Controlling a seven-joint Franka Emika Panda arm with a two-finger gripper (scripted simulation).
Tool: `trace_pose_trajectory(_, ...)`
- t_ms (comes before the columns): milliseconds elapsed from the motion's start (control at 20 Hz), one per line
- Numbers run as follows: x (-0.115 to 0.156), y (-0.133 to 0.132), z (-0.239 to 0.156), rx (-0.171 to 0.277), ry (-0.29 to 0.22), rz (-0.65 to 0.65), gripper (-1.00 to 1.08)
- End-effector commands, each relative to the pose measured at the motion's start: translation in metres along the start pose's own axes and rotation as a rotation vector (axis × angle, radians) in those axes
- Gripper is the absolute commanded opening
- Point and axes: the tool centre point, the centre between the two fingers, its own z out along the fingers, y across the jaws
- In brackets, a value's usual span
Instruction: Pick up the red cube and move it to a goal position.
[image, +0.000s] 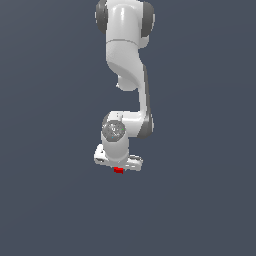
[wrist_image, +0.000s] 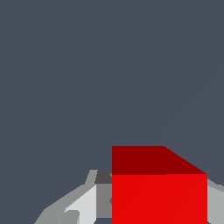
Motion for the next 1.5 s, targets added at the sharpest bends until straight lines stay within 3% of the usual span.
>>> trace_pose_trajectory(0, 0.0, 0.0, 0.0, 0.0, 0.0, 0.0, -1.0)
trace_pose_trajectory(700, -0.01, 0.0, -0.035, 0.0, 0.0, 0.0, -1.0)
trace_pose_trajectory(1450, -0.044, 0.0, -0.168, 0.0, 0.0, 0.0, -1.0)
